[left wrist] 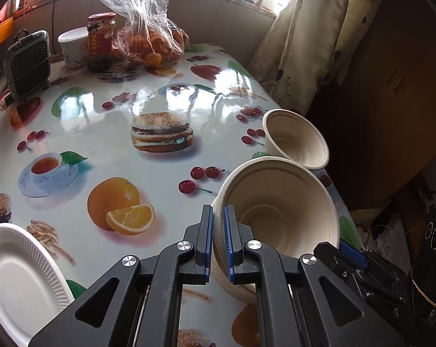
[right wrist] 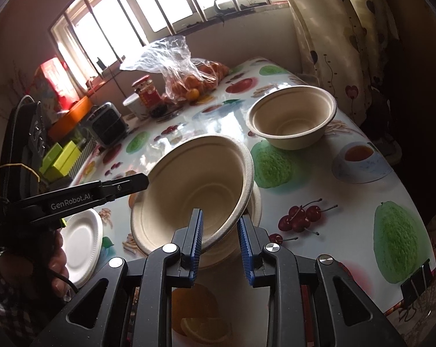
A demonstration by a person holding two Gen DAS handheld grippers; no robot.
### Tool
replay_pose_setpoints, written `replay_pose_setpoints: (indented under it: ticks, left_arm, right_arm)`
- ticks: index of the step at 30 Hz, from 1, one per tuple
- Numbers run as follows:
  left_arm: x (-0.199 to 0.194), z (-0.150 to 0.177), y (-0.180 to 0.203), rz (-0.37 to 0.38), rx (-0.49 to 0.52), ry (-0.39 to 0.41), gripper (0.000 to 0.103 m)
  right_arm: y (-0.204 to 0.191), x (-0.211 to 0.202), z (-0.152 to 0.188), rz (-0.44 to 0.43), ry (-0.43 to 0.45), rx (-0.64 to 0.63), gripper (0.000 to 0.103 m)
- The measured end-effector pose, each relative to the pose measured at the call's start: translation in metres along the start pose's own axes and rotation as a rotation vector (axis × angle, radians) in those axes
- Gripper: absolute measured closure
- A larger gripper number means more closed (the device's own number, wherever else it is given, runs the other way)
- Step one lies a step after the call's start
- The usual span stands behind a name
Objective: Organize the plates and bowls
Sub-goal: 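Lift both held bowls and carry them over other tan bowls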
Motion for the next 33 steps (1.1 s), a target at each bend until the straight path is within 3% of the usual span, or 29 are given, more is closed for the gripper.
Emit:
replay_pose_setpoints:
  ticks: [27, 33]
  left_arm:
    - [0.013, 0.009, -0.005, -0.012, -0.020, -0.041, 0.095]
    - [0.015, 0.009, -0.005, -0.009, -0.019, -0.047, 0.095]
  right_arm:
    - [0.001, 0.015, 0.011, 0.043, -0.022, -0.032, 0.078]
    - [0.000, 0.015, 0.012, 0.086, -0.007, -0.079, 0.078]
Point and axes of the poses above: each gripper's, at about its wrist camera, not at the fingertips, and x roughly the way its jaws point, y to its right, z to its underside, the point moved 9 cm from there along x, roughly the way its jaws point, and after that the axes turned 9 degrees about x, right-handed, at the moved point
